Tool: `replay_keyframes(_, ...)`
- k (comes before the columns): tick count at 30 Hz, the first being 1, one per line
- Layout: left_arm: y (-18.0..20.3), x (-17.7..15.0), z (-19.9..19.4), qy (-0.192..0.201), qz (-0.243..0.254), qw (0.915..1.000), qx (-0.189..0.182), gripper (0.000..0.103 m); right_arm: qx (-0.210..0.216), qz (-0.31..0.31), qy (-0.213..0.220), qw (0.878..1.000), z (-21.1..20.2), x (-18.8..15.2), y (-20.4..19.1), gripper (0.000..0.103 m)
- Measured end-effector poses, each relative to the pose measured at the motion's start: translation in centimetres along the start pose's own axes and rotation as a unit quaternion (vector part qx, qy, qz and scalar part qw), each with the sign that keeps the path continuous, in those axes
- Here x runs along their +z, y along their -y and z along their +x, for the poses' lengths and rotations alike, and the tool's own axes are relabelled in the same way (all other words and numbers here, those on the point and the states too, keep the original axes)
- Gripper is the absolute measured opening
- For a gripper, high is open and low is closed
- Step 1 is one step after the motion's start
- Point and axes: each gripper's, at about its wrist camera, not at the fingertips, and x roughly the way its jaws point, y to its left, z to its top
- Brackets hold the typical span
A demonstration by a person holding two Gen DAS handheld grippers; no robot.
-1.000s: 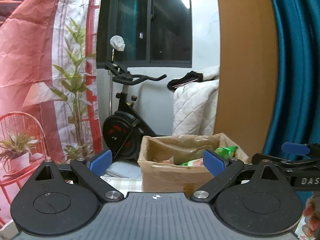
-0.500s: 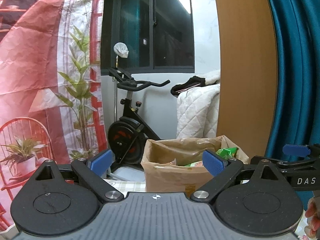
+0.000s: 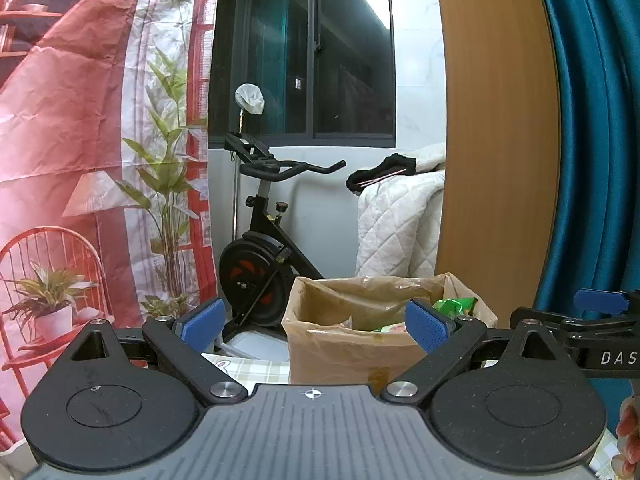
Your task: Organize snacks
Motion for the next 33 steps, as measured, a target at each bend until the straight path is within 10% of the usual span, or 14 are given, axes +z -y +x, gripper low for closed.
replay_keyframes(33, -0.18, -0.10, -0.14, -0.005, -0.012, 0.9999, 0.004, 0.098, -0.006, -0.001, -0.011, 1.000, 1.08, -0.59, -0.22, 0.102)
